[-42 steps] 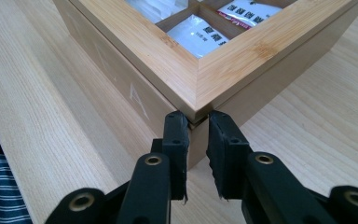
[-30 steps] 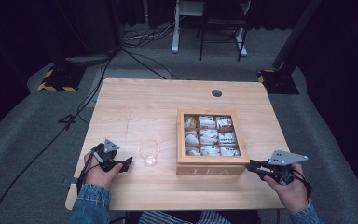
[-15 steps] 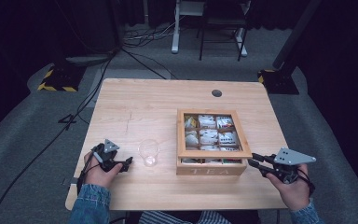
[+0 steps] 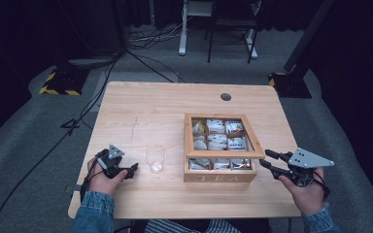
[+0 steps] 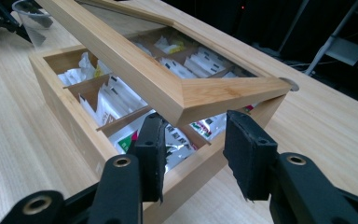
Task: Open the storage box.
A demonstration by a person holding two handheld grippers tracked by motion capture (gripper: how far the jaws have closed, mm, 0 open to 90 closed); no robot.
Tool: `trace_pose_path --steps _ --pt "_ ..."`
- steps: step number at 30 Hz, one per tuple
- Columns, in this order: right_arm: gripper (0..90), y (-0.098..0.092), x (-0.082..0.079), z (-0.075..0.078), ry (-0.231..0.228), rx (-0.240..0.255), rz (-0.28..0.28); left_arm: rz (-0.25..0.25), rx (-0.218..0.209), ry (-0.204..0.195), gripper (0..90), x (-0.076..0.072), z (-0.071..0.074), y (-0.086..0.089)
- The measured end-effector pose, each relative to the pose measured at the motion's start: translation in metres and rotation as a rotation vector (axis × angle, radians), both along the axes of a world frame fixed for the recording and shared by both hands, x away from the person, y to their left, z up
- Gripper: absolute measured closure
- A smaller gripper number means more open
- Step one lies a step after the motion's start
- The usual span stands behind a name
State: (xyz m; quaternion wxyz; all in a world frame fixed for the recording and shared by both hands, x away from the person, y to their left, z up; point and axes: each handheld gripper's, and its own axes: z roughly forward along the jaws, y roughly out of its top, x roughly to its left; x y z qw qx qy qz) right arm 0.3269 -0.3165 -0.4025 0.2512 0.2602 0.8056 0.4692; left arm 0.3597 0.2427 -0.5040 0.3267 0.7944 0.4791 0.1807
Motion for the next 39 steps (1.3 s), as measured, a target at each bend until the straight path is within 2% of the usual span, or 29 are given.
trace_pose_path --steps 5,9,11,15,29,39 --pt "59.4 0.001 0.004 0.007 -0.023 0.001 0.002 0.023 0.009 -0.002 27.5 -0.002 0.005 0.003" --pt "60.1 0.001 0.007 0.014 -0.038 0.006 0.000 0.026 -0.021 -0.024 27.1 -0.006 0.012 0.003" --pt "61.0 0.002 0.008 0.018 -0.048 0.009 -0.002 0.026 -0.015 -0.025 27.1 -0.007 0.016 0.004" --pt "62.2 0.003 0.011 0.025 -0.061 0.014 -0.007 0.033 -0.009 -0.053 27.2 -0.011 0.025 0.004" --pt "62.3 0.010 0.026 0.043 -0.113 0.037 -0.028 0.058 -0.020 -0.064 28.4 -0.018 0.037 0.010" --pt "62.2 0.013 0.038 0.053 -0.150 0.069 -0.052 0.041 -0.015 -0.074 28.4 -0.023 0.048 0.005"
